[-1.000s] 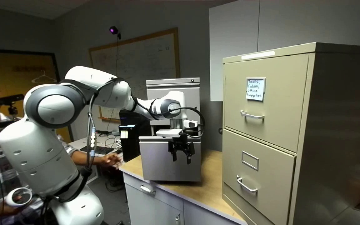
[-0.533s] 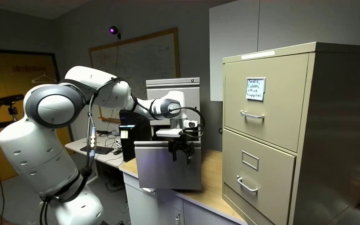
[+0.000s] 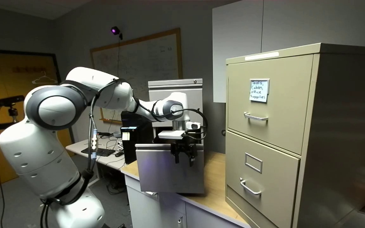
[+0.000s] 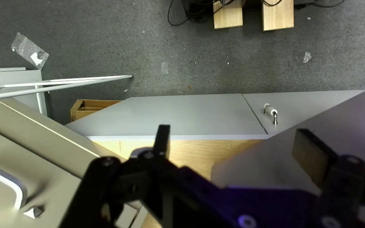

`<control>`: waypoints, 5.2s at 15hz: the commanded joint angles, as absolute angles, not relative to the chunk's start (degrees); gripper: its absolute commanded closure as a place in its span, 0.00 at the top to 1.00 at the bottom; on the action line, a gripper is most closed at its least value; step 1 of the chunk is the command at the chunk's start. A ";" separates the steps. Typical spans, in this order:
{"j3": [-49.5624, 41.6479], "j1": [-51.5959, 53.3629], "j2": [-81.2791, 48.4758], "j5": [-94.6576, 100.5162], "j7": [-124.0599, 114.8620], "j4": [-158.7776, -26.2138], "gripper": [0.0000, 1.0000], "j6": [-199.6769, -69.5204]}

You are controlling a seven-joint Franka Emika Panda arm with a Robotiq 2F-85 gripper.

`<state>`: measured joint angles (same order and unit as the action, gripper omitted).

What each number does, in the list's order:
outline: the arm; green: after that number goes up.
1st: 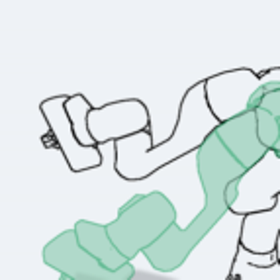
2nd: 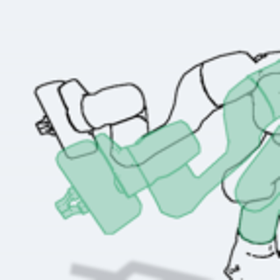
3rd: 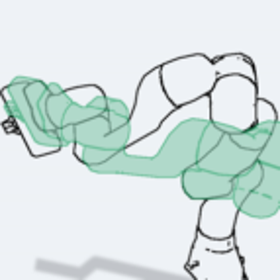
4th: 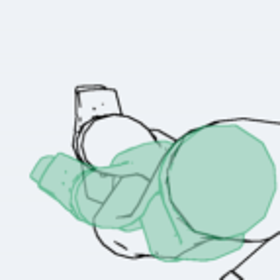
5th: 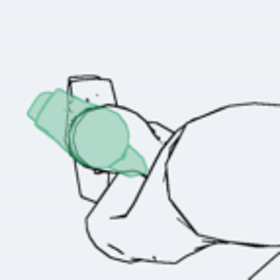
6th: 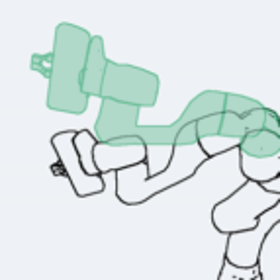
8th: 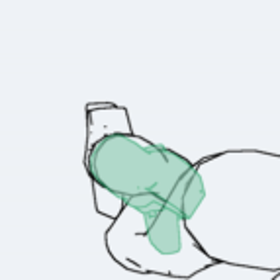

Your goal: Close the bottom drawer of the white file cabinet

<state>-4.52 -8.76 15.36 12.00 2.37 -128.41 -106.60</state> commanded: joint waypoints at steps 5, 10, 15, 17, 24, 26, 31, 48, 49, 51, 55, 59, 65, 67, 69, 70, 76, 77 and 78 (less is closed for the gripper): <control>-5.19 -8.01 15.35 12.16 2.23 -128.32 1.00 -106.45; -5.19 -8.01 15.36 12.16 2.23 -128.32 1.00 -106.46; -5.19 -8.01 15.36 12.16 2.23 -128.32 1.00 -106.46; -5.19 -8.01 15.35 12.16 2.23 -128.32 1.00 -106.46; -5.19 -8.01 15.36 12.16 2.23 -128.32 1.00 -106.46; -5.19 -8.01 15.35 12.16 2.23 -128.32 1.00 -106.46; -6.04 -8.42 14.93 11.81 2.27 -127.34 1.00 -108.89; -15.93 -8.68 6.62 -33.00 23.44 -119.47 0.05 -113.49; -16.42 -8.87 5.74 -35.05 24.77 -119.22 0.05 -113.06; -16.94 -9.18 3.47 -41.07 27.25 -118.30 0.05 -112.39; -15.17 -9.53 -0.90 -52.02 28.89 -115.90 0.04 -112.20; -11.69 -8.53 -5.29 -58.80 27.38 -111.82 0.04 -114.23; -7.17 -7.36 -11.63 -62.34 24.56 -103.64 0.04 -117.87; -5.84 -6.77 -14.09 -61.78 22.86 -100.17 0.04 -118.96; -4.71 -6.20 -16.59 -61.00 21.08 -96.56 0.04 -119.89; -4.15 -5.93 -17.76 -60.61 20.30 -94.82 0.04 -120.24; -1.48 -4.90 -25.62 -56.88 15.74 -82.73 0.05 -119.46; -1.00 -4.83 -26.98 -56.13 15.05 -80.53 0.05 -119.11; -0.56 -4.81 -28.33 -55.38 14.37 -78.41 0.05 -118.77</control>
<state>-2.94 -5.14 -23.83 -56.75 18.69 -87.95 -121.11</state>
